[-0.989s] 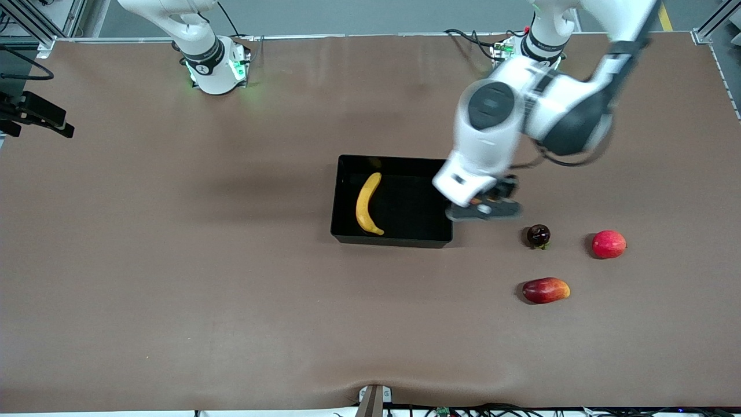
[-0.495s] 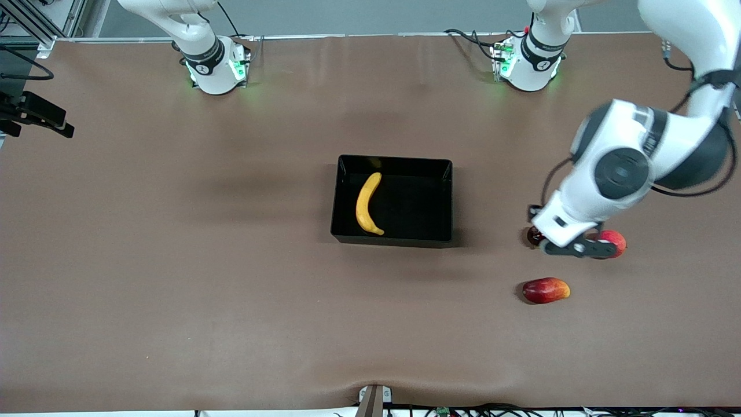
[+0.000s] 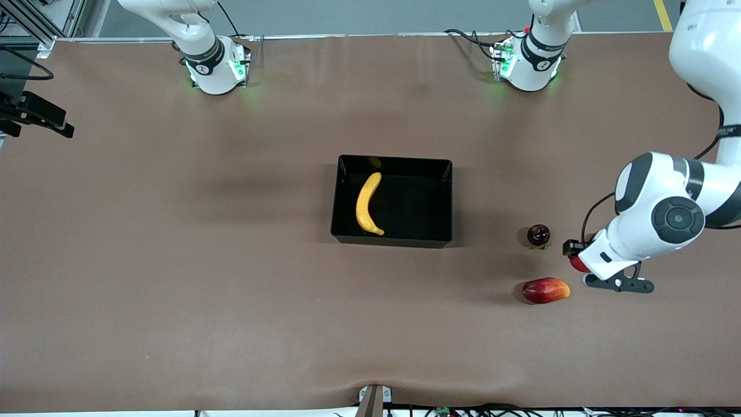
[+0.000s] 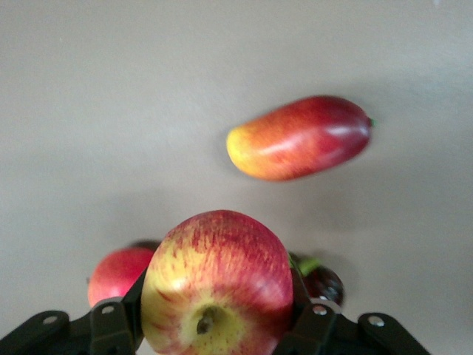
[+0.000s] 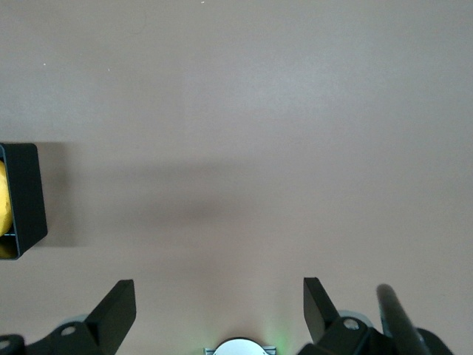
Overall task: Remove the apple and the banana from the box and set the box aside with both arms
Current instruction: 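Lower the apple beside the mango and open the left gripper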
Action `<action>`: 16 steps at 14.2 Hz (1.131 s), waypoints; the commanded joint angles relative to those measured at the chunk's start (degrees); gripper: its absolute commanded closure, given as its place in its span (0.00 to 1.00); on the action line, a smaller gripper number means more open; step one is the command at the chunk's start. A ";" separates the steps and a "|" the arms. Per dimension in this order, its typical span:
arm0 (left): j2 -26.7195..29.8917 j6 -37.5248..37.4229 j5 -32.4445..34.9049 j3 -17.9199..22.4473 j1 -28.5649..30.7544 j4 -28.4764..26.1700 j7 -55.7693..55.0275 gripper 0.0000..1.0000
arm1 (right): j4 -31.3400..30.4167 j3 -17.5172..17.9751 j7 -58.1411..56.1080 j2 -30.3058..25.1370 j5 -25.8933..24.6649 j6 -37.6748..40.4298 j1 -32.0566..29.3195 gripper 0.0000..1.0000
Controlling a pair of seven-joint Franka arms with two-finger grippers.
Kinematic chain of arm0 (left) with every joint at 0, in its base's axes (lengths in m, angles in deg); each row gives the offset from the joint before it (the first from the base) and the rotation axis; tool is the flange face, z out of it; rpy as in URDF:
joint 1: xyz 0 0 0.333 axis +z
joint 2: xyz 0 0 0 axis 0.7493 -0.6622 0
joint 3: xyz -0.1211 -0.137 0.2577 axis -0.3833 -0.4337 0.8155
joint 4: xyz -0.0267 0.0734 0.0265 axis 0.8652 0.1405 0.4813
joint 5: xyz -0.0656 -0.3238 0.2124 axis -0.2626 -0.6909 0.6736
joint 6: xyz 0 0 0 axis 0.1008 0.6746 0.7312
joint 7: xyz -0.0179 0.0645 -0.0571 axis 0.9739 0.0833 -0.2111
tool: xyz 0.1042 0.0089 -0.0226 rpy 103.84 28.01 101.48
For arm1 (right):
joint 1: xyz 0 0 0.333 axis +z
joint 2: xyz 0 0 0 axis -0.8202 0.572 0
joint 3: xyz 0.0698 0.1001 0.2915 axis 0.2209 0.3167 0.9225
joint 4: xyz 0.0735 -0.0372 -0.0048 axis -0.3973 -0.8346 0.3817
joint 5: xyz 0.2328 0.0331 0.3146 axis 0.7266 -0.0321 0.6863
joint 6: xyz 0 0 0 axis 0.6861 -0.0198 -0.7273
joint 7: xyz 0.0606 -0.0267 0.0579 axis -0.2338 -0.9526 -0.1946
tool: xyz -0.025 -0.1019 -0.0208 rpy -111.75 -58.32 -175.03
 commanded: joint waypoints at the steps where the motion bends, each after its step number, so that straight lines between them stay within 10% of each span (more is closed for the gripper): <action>1: -4.25 5.50 5.35 -0.62 2.23 0.90 1.40 1.00 | -0.36 0.72 -0.28 -0.63 1.10 0.03 -1.21 0.00; 11: -13.14 18.45 5.72 5.18 3.65 2.92 6.50 1.00 | -0.27 0.72 -0.28 -0.63 1.10 0.21 -1.13 0.00; 12: -13.49 18.45 5.98 5.18 3.74 2.92 6.59 0.83 | -0.27 0.72 -0.28 -0.63 1.10 0.21 -1.21 0.00; 14: -13.32 18.45 5.72 5.18 3.74 2.92 6.59 0.00 | -0.36 0.72 -0.28 -0.63 1.10 0.29 -1.21 0.00; 16: -12.36 18.45 5.63 5.01 3.83 2.92 6.50 0.00 | -0.36 0.63 -0.28 -0.63 1.10 0.82 -1.21 0.00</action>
